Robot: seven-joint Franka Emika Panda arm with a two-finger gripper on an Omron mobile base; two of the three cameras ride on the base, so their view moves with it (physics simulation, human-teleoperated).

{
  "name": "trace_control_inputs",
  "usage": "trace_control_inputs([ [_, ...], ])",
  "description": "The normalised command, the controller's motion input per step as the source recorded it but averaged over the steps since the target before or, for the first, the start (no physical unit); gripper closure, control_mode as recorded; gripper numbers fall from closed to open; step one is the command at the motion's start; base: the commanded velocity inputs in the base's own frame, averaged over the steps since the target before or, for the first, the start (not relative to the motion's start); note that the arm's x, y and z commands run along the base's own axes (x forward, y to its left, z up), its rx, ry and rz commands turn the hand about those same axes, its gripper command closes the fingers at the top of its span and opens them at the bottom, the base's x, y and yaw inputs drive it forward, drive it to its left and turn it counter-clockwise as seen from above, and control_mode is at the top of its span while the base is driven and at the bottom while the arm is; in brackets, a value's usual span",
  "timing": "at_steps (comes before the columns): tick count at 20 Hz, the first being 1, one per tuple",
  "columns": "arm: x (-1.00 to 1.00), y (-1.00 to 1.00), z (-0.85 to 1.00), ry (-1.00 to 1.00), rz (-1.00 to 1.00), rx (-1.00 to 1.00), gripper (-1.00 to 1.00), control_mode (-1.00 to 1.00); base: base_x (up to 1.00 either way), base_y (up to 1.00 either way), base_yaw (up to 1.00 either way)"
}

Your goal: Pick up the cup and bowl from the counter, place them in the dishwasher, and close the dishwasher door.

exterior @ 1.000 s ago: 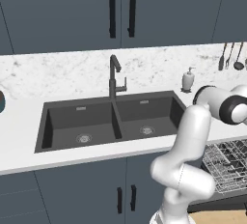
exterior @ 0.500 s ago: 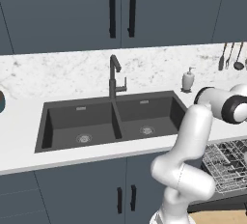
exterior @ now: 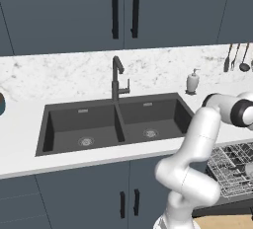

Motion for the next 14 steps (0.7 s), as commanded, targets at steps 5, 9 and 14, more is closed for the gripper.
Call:
trace_control_inputs([
  [5,0.16,0.04,-0.04,0.00,0.00,0.00,1.00,-1.00,0.00,0.00,0.00],
  [9,0.28,0.05,0.00,0.00,0.00,0.00,1.00,-1.00,0.00,0.00,0.00],
  [14,0.53,0.02,-0.16,0.00,0.00,0.00,1.00,-1.00,0.00,0.00,0.00],
])
